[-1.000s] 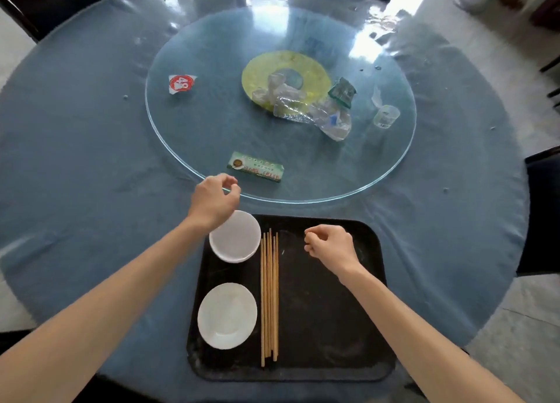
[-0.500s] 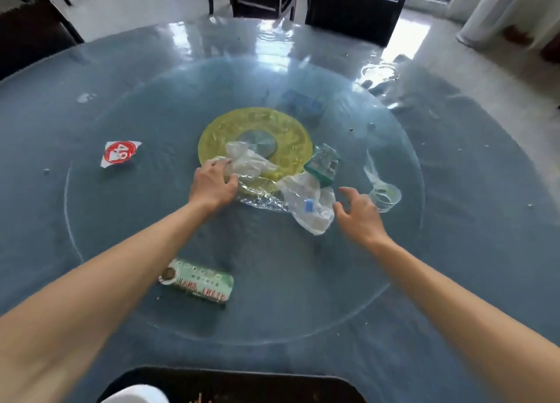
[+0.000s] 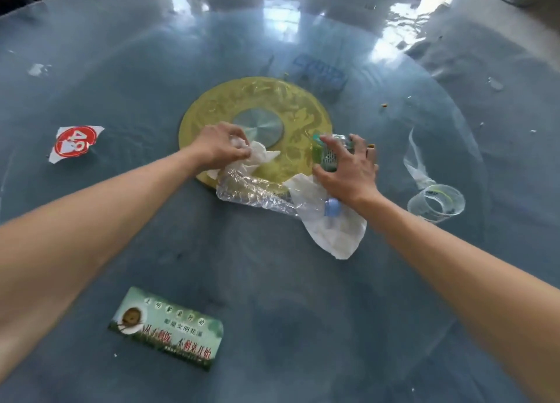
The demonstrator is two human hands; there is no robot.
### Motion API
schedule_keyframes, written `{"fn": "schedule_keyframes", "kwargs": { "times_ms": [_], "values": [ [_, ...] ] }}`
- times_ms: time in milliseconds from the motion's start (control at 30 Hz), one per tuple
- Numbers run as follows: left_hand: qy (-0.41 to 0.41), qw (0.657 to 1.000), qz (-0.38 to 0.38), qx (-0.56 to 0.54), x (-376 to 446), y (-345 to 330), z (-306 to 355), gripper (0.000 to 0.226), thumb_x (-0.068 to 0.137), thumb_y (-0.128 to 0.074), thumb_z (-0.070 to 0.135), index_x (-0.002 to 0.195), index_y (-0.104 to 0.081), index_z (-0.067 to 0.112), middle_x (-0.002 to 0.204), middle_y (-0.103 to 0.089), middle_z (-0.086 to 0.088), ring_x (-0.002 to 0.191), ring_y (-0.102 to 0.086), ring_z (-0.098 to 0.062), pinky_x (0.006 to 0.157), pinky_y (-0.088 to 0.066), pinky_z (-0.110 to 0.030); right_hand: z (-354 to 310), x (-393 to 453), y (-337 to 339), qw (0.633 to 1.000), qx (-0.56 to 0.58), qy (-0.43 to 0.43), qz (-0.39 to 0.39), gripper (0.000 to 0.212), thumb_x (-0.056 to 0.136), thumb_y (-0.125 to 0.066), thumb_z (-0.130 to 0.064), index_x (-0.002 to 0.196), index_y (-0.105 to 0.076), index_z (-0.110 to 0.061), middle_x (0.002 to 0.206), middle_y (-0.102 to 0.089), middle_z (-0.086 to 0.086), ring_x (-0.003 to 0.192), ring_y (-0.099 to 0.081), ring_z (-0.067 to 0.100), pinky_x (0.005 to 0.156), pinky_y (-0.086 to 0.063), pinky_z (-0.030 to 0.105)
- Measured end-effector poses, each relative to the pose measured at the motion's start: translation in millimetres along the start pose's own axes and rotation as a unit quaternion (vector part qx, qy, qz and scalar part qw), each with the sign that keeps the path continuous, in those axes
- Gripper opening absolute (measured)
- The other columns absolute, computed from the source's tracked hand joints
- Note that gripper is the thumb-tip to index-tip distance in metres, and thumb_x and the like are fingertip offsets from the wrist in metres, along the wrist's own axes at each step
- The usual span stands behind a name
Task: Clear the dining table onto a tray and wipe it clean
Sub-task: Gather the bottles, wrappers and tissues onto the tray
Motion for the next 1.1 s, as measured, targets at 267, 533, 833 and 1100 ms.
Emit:
{"fn": "schedule_keyframes", "kwargs": {
  "times_ms": [267,533,833,1100],
  "values": [
    [-0.045,0.986,0.142,-0.072,-41.6,46.5,16.8,0.021,0.089,-0.074,0.025,0.105,-0.076,0.011,0.102,-0.072,-0.011,0.1,-0.065,-0.024,0.073,-0.038,-0.022,7.2,-35.5,46.2,0.997,0.025,0.015,0.077,0.058,0.087,-0.07,-0.048,0.141,-0.049,-0.051,0.157,-0.035,0.005,0.138,-0.033,0.034,0.11,-0.03,0.05],
    [-0.132,0.971,0.183,-0.084,-155.3,97.1,54.1,0.02,0.087,-0.076,0.025,0.101,-0.075,0.01,0.087,-0.062,-0.003,0.082,-0.057,-0.016,0.068,-0.034,-0.018,-18.9,-137.4,119.2,0.994,0.021,0.056,0.089,0.065,0.087,-0.07,-0.048,0.146,-0.043,-0.054,0.164,-0.029,0.002,0.142,-0.029,0.036,0.112,-0.032,0.054],
    [-0.205,0.965,0.098,-0.132,-372.0,17.3,63.4,0.012,0.084,-0.077,0.014,0.094,-0.072,0.01,0.087,-0.064,-0.012,0.081,-0.06,-0.027,0.076,-0.047,-0.037,-26.4,-364.0,105.6,0.995,0.031,0.07,0.069,0.079,0.083,-0.066,-0.052,0.154,-0.03,-0.055,0.169,-0.02,-0.003,0.138,-0.03,0.03,0.102,-0.033,0.046],
    [-0.1,0.981,-0.007,-0.166,-498.3,-125.9,13.0,0.026,0.09,-0.072,0.021,0.116,-0.07,0.021,0.1,-0.061,-0.001,0.095,-0.063,-0.019,0.082,-0.044,-0.025,5.5,-529.3,25.5,0.999,0.016,-0.034,0.005,0.085,0.087,-0.071,-0.05,0.155,-0.021,-0.058,0.171,-0.01,-0.003,0.143,-0.024,0.027,0.106,-0.036,0.054]
  ]
}}
Point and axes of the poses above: each hand's wrist, its own x-axis towards the middle knuckle, its own y-axis out of the back of the hand, z = x × y, the point moved 3 cm from there along x, towards the middle knuckle
